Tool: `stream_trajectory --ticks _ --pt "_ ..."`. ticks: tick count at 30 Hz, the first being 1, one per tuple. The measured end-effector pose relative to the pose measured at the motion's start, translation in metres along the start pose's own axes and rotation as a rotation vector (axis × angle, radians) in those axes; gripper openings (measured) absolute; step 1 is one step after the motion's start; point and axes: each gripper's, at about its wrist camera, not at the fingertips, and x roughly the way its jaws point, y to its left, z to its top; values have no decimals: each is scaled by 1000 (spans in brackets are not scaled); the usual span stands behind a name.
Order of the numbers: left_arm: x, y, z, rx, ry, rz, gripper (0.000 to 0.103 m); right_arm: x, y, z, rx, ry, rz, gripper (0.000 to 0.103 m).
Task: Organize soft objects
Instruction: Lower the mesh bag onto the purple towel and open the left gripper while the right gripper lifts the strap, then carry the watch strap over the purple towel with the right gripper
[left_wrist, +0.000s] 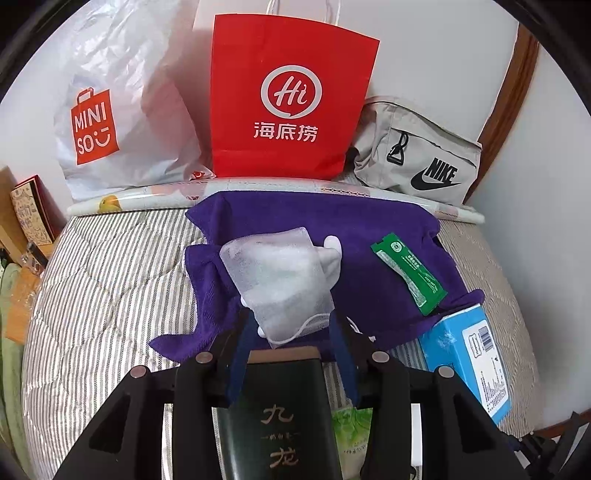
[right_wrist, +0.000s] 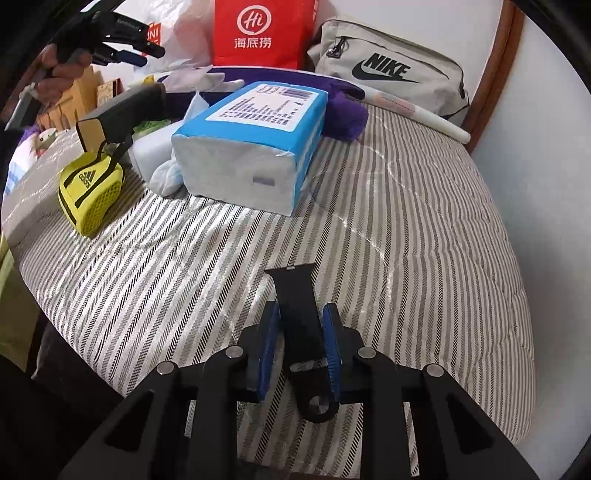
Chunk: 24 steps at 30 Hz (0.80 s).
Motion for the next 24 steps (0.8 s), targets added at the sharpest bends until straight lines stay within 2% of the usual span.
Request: stream_trajectory --ticks 2,8,15,20,24 --pt "-3 -1 -1 -1 -3 -2 40 3 -7 2 40 -3 33 23" --pt "-13 -5 -7 4 -17 -18 40 0 -4 4 39 -3 34 20" --pt "-27 -1 -15 -3 -29 -19 40 -29 -7 15 73 -74 55 20" --pt "-39 8 -23 -30 -43 -25 51 -48 -10 33 67 -133 65 20" --pt "-44 11 -31 -37 -37 -35 52 -53 -15 54 61 -168 72 20"
